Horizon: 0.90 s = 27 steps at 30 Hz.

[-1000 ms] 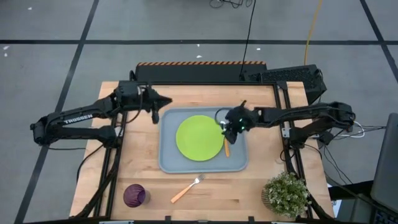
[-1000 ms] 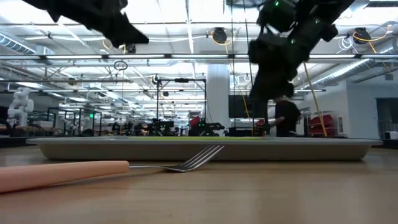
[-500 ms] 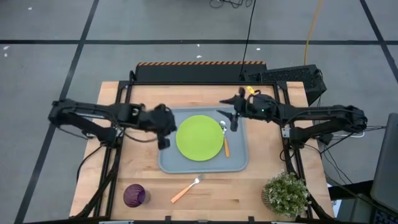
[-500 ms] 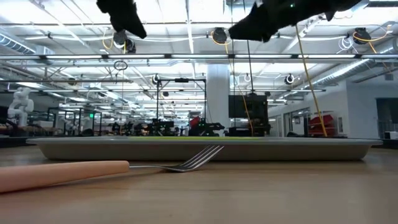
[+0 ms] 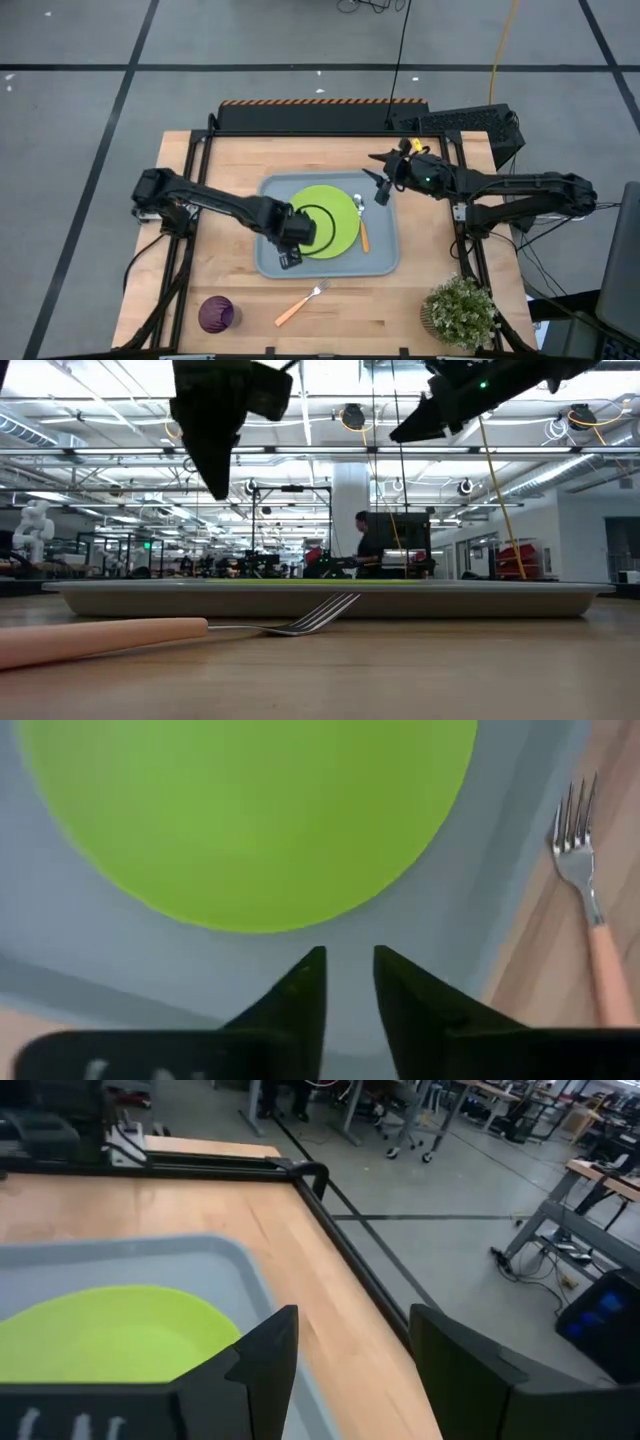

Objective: Pick and place plate/cup/fork/spoon on tray
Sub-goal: Put the light orange fork on the gray serving tray to the right of the yellow spoon

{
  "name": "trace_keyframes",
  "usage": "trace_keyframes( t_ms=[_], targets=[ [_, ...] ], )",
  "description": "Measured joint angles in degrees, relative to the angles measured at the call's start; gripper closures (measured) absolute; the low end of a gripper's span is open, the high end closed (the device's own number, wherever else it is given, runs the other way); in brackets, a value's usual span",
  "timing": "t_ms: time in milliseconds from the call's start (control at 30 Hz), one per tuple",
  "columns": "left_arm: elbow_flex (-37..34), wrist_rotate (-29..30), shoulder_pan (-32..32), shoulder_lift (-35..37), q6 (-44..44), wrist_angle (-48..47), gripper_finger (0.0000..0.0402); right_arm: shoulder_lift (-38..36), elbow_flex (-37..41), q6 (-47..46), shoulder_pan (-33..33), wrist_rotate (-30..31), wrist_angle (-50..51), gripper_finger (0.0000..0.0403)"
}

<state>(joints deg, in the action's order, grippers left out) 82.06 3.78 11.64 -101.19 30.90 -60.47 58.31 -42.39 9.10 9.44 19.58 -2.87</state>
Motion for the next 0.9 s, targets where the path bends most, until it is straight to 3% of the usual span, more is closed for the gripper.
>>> trace_keyframes(
  t_ms=[200, 333, 600, 900],
  targets=[
    [0.00, -4.95, 3.29, -0.85, 9.25, 8.99, 0.0230, -8.09, 2.36, -0.70, -0.14, 0.15, 5.20, 0.0218],
    [0.02, -5.70, 6.03, -0.85, 15.11, 15.57, 0.0208, -13.91, 5.20, -1.53, -0.14, 0.15, 6.26, 0.0218],
    [0.02, -5.77, 11.63, -4.55, 25.64, 17.47, 0.0234, -22.92, 9.49, -2.44, -0.14, 0.13, 6.65, 0.0218],
    [0.02, -10.75, 14.82, -10.18, 29.93, 26.45, 0.0249, -24.90, 9.64, -4.17, -0.17, -0.13, 9.72, 0.0218]
  ],
)
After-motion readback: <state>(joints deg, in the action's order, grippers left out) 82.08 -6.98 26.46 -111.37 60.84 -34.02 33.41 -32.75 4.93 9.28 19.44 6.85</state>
